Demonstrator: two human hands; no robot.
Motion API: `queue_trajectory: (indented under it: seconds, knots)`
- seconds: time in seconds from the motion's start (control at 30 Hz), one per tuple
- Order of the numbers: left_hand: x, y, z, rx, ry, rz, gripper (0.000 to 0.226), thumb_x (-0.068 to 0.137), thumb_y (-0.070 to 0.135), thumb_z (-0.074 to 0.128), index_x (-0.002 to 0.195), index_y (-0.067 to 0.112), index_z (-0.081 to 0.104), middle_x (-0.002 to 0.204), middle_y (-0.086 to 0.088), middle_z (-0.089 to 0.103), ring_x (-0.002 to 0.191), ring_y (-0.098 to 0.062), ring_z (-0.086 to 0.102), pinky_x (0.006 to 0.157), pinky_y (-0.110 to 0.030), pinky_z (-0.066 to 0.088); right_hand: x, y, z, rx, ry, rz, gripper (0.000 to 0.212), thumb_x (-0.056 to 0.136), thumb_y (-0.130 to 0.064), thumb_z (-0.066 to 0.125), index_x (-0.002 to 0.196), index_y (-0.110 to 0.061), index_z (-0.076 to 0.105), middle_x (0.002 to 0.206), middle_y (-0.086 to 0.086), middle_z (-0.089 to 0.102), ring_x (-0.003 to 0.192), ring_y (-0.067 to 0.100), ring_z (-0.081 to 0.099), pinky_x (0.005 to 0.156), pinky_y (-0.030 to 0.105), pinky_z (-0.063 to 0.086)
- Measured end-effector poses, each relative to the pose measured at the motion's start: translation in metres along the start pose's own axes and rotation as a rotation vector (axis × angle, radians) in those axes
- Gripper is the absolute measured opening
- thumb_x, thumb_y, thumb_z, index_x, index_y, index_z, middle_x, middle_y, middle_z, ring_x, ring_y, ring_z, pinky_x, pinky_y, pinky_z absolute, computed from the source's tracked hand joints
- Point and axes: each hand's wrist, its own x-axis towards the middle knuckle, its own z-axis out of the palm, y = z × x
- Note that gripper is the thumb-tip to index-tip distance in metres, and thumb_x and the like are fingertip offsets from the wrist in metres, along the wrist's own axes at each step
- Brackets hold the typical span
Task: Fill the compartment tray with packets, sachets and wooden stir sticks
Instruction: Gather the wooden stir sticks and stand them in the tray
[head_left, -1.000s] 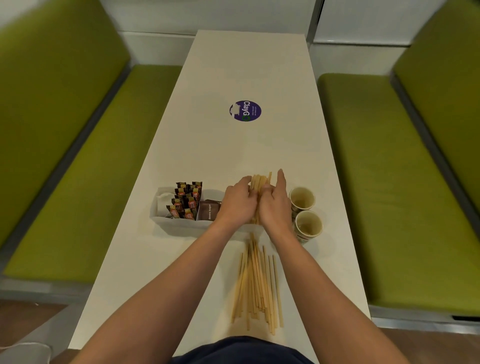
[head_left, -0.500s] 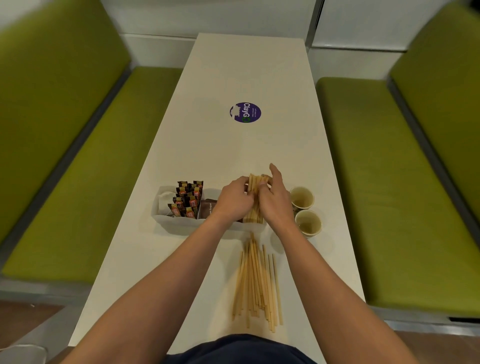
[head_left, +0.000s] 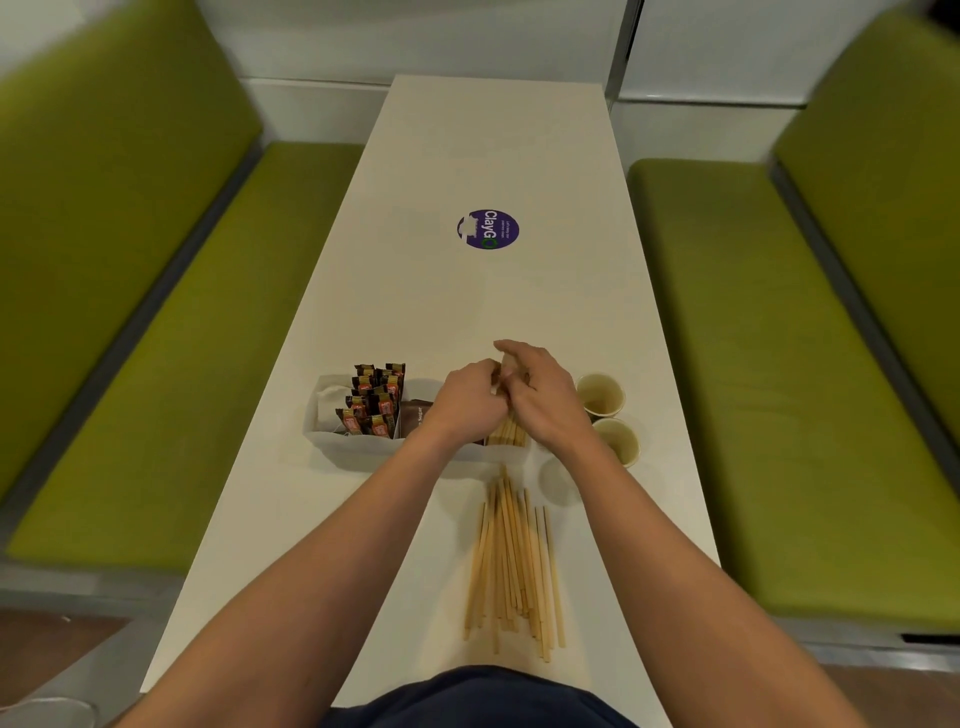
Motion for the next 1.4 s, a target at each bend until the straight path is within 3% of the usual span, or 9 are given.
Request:
queue_trajectory:
  seconds: [0.13,0.3,0.47,0.57,0.7,0.87,1.0,1.17,1.4]
  knots:
    - [-0.001,0.000,-0.001,-0.049,0.033,-0.005,0.027,0.094,0.019,0.053,0.119,0.014,0.065,0.109,-0.006,0.071,0.096,-0.027,0.066,0.086,-0.045,0.056,-0.009,-0.007,0.000,0.136,0.042,0.129,0.076,0.099,-0.014,0.048,0.159,-0.044,0.013,0.149,-0.002,0.050,0.130,0.023,0.055,0.105,0.039,0.046]
    - [-0.001,-0.001,-0.001,-0.022,0.031,-0.016,0.029,0.087,0.009,0.052,0.113,0.015,0.065,0.105,-0.006,0.071,0.090,-0.027,0.065,0.082,-0.045,0.057,-0.023,-0.009,0.006,0.215,0.046,0.251,0.085,0.099,-0.019,0.044,0.161,-0.034,-0.012,0.109,-0.006,0.060,0.095,0.017,0.057,0.090,0.038,0.048]
    - [-0.006,0.001,-0.005,0.032,0.055,-0.026,0.032,0.090,0.003,0.047,0.121,0.003,0.056,0.120,-0.018,0.066,0.102,-0.033,0.062,0.079,-0.034,0.049,-0.034,-0.014,0.007,0.197,0.035,0.261,0.081,0.102,-0.025,0.044,0.162,-0.025,-0.012,0.147,0.003,0.055,0.109,0.015,0.054,0.088,0.029,0.039]
    - [-0.012,0.003,-0.008,0.052,0.104,-0.026,0.045,0.092,0.000,0.048,0.137,-0.002,0.044,0.131,-0.023,0.059,0.110,-0.034,0.057,0.087,-0.042,0.047,-0.046,-0.015,0.007,0.088,0.039,0.271,0.081,0.103,-0.021,0.043,0.162,-0.019,-0.011,0.155,0.009,0.046,0.110,0.022,0.057,0.085,0.028,0.038]
    - [-0.035,-0.002,-0.008,-0.023,0.298,0.069,0.062,0.094,0.009,0.055,0.153,0.012,0.035,0.142,-0.004,0.049,0.123,-0.021,0.050,0.101,-0.033,0.043,-0.076,-0.006,0.015,0.000,0.103,0.151,0.075,0.099,-0.014,0.047,0.163,-0.020,0.008,0.163,0.001,0.033,0.144,0.019,0.041,0.114,0.035,0.039]
    - [-0.093,-0.028,0.011,-0.082,0.306,0.056,0.025,0.092,0.020,0.065,0.117,0.022,0.062,0.105,0.009,0.062,0.089,-0.004,0.057,0.072,-0.010,0.040,-0.117,0.028,0.014,-0.154,0.184,0.112,0.022,0.097,-0.027,0.061,0.118,-0.026,0.066,0.115,-0.013,0.061,0.101,0.004,0.060,0.089,0.029,0.052]
    - [-0.124,-0.065,0.044,0.013,0.107,-0.220,0.031,0.087,0.043,0.069,0.111,0.025,0.063,0.092,0.012,0.064,0.086,-0.010,0.063,0.080,-0.034,0.056,-0.138,0.057,0.016,-0.327,0.096,0.312,0.027,0.091,-0.046,0.067,0.108,-0.025,0.067,0.105,-0.008,0.064,0.097,0.013,0.063,0.079,0.028,0.047]
    - [-0.132,-0.059,0.066,0.205,0.072,-0.240,0.042,0.084,0.057,0.067,0.105,0.022,0.058,0.093,0.008,0.063,0.087,-0.017,0.062,0.070,-0.031,0.050,-0.141,0.059,0.029,-0.371,0.063,0.345,0.036,0.085,-0.050,0.071,0.106,-0.020,0.068,0.102,-0.004,0.067,0.093,0.017,0.063,0.076,0.031,0.048]
    - [-0.124,-0.052,0.068,0.198,0.105,-0.259,0.015,0.080,0.021,0.065,0.088,0.011,0.073,0.084,-0.004,0.071,0.080,-0.030,0.067,0.071,-0.041,0.059,-0.135,0.046,0.036,-0.325,0.052,0.435,0.013,0.082,-0.031,0.071,0.085,-0.018,0.073,0.084,-0.003,0.069,0.081,0.022,0.064,0.067,0.031,0.045]
